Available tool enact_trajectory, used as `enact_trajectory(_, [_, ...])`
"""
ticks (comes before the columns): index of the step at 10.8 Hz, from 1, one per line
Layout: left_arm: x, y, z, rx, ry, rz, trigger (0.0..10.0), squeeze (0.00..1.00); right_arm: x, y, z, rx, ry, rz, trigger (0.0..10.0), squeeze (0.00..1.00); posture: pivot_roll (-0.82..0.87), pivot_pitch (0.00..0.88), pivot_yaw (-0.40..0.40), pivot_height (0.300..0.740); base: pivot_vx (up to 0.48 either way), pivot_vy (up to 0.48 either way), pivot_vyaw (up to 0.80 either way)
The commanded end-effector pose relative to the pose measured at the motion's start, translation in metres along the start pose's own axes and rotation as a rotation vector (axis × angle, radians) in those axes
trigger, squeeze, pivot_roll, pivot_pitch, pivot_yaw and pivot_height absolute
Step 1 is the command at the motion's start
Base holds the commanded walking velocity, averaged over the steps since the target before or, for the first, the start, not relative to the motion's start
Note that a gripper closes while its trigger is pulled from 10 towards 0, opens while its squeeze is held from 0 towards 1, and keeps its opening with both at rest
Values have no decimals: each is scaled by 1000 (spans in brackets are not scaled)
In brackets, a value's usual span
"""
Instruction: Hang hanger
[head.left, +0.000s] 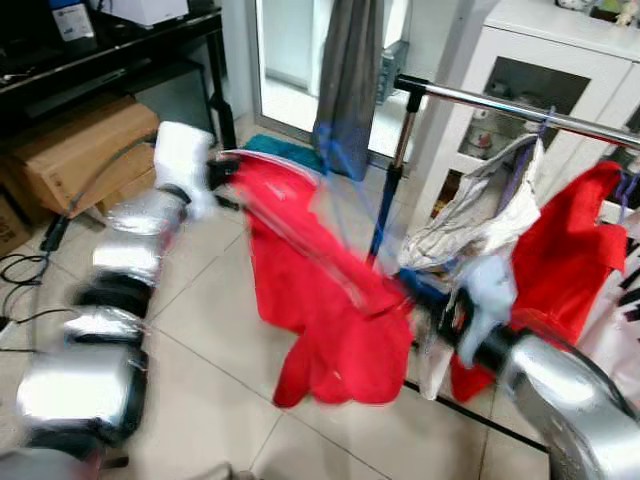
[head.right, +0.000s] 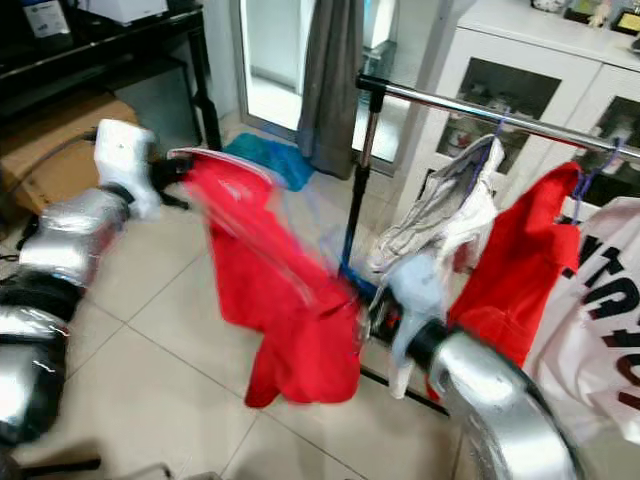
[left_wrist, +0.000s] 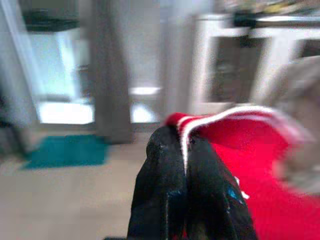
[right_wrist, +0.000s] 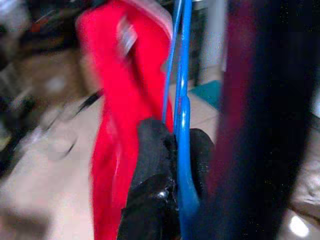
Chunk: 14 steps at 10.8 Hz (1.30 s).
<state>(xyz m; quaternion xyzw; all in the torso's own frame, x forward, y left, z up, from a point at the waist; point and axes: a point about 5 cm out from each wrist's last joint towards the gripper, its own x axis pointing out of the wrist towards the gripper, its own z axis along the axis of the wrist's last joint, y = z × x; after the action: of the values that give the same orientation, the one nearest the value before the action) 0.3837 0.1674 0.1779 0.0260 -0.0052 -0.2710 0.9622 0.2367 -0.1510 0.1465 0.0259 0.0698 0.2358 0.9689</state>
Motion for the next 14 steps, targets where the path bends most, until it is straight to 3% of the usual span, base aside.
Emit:
enact_trajectory(1, [7, -30, -8, -19, 3, -133, 0, 0, 3, -12, 9, 43, -62, -119, 0, 0, -192, 0, -5, 740, 0, 0, 0])
enact_trajectory(2, [11, -76, -24, -65, 21, -307, 0, 0, 13, -16, 15, 101, -117, -197, 0, 0, -193, 0, -2, 740, 0, 0, 0])
enact_trajectory(3, [5, -116, -40, -114, 48, -473, 0, 0, 20, -24, 18, 136, -146, -277, 0, 0, -193, 0, 2, 740, 0, 0, 0])
enact_trajectory(5, [-11, -139, -48, -154, 68, -581, 0, 0, 26, -35, 21, 97, -153, -315, 0, 0, -182, 0, 0, 740, 0, 0, 0])
enact_trajectory(6, [-20, -131, -54, -152, 85, -510, 0, 0, 26, -39, 21, 61, -146, -328, 0, 0, -172, 0, -6, 740, 0, 0, 0])
enact_trajectory(7, [-34, -113, -55, -174, 77, -370, 0, 0, 20, -32, 15, -10, -123, -283, 10000, 0, -163, 0, -7, 740, 0, 0, 0])
enact_trajectory(8, [-54, -96, -57, -214, 66, -224, 0, 0, 5, -15, -4, -93, -34, -174, 10000, 0, -152, 0, -3, 740, 0, 0, 0])
enact_trajectory(9, [-78, -90, -61, -256, 75, -138, 0, 0, -18, -5, -36, -50, 123, -139, 10000, 0, -143, 0, -4, 740, 0, 0, 0])
enact_trajectory(10, [-99, -87, -73, -254, 131, -37, 10000, 0, -36, 0, -60, -24, 232, -163, 10000, 0, -120, 0, -14, 740, 0, 0, -800])
enact_trajectory(11, [-109, -84, -78, -272, 173, 69, 10000, 0, -41, 6, -69, -12, 264, -165, 10000, 0, -101, 0, -19, 740, 0, 0, -800])
enact_trajectory(12, [-115, -85, -76, -264, 181, 96, 10000, 0, -43, 11, -74, 46, 279, -161, 10000, 0, -86, 0, -22, 740, 0, 0, -800])
enact_trajectory(14, [-127, -92, -83, -187, 230, 104, 10000, 0, -52, 2, -87, 18, 333, -271, 10000, 0, -89, 0, -21, 740, 0, 0, -800])
